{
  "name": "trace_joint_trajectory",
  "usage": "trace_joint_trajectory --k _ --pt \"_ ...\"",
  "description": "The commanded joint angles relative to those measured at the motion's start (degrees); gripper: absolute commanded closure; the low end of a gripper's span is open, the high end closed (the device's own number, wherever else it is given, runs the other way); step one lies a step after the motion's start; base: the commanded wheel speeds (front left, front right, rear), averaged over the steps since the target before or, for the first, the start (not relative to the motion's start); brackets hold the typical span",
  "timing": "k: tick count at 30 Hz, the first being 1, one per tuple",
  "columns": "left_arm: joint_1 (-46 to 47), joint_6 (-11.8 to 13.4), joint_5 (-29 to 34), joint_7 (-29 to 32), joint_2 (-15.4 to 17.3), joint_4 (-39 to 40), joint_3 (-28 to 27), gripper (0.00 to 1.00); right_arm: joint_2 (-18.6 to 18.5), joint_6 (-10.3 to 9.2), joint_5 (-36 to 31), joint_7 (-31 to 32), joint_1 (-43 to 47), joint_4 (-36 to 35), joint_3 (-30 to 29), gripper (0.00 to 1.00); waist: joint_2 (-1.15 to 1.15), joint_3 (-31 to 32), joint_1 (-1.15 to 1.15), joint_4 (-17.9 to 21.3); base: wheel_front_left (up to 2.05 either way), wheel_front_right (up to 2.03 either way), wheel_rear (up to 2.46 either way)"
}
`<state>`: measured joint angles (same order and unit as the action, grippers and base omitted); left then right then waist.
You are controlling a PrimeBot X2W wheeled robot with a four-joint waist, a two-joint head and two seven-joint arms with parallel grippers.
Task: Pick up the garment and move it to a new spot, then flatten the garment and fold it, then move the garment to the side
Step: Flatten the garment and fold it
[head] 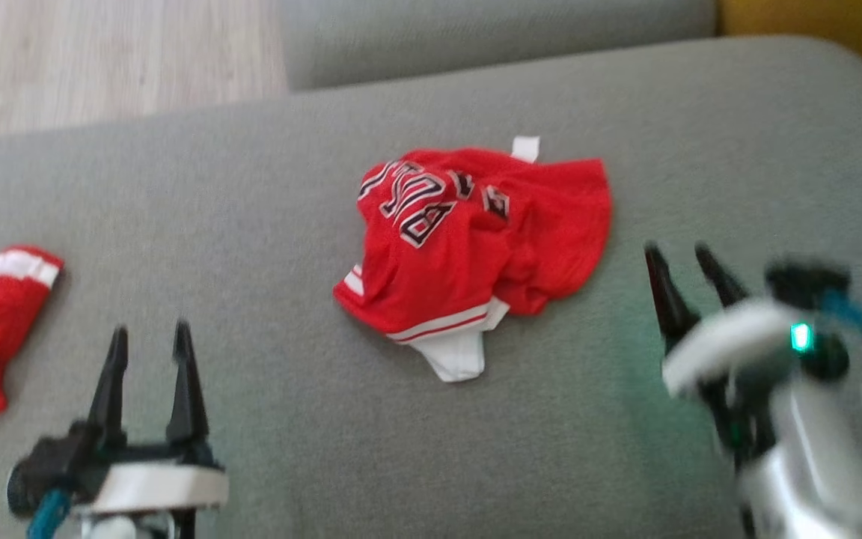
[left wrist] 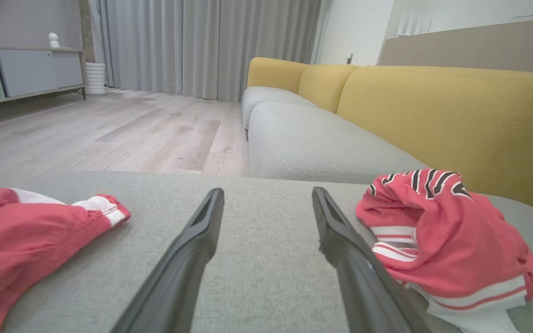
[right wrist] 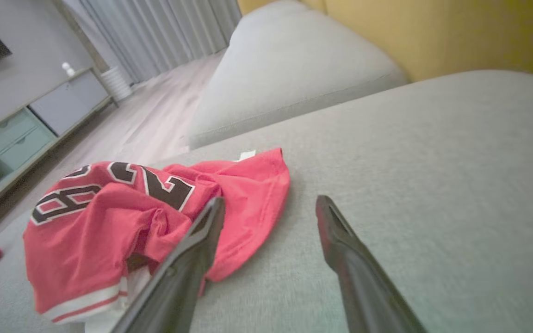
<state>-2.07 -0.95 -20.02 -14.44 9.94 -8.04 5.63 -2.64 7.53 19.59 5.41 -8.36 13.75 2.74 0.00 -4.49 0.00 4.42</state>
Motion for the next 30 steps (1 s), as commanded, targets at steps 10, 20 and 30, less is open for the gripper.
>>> trace_joint_trajectory --k 10,20,30 --pt "11.8 -2.5 2.1 -0.6 -1.6 0.9 0.8 0.00 -0.2 -0.04 -5.4 13.7 -26.3 24.0 -5.3 0.00 0.00 -12.1 0.00 -8.7 0.00 0.00 0.00" --pt "12.3 -4.0 2.4 -0.6 -3.2 -2.0 0.2 0.00 -0.2 -0.04 -4.0 8.4 -30.5 27.5 1.2 1.00 0.00 -8.0 0.00 -9.3 0.00 0.00 0.00" --pt "8.3 -4.6 2.6 -0.6 -4.0 -2.1 -2.2 0.00 -0.2 -0.04 13.8 13.6 -38.7 2.2 21.3 1.00 0.00 -1.1 0.00 -7.4 0.00 0.00 0.00"
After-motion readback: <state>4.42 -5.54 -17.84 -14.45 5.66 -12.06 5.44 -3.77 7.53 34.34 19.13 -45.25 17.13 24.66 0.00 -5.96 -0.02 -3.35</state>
